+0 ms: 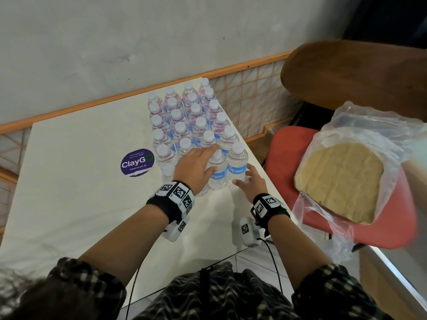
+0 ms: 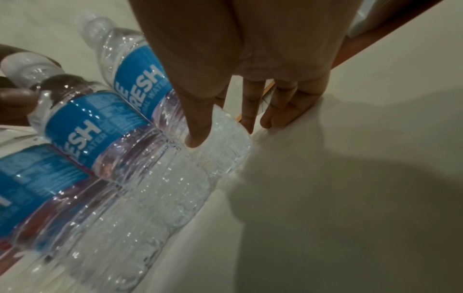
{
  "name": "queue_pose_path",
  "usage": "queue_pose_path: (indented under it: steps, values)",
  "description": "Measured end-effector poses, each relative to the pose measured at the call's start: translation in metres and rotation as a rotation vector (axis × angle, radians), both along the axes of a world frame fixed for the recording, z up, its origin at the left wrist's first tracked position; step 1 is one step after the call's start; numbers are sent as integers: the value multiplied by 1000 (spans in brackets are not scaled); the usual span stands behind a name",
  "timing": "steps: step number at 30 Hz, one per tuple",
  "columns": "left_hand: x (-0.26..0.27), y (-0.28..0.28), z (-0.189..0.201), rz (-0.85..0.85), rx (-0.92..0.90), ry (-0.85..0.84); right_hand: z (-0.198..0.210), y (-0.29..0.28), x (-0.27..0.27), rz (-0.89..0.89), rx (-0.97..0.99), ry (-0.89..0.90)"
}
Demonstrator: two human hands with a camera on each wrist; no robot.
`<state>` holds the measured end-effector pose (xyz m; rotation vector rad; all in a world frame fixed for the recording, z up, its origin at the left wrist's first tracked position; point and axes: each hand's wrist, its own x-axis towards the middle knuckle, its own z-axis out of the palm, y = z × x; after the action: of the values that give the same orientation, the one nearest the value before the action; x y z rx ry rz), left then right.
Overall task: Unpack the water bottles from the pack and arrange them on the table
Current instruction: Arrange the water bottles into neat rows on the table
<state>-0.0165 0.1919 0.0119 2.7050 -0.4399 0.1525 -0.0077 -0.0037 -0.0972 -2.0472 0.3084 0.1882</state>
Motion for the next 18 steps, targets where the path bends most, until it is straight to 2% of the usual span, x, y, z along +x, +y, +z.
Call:
queue_pose_path:
  steps: [7,12,18]
  values:
    - [-4,15,9,-69,-1,-12,-5,-3,-3,20,-8,-12]
    - [-8,44,13,18,150,-75,-8,-3,-3,13,-27,-8]
    - [-5,52,4,32,147,-43,-7,-1,-1,2,-36,0]
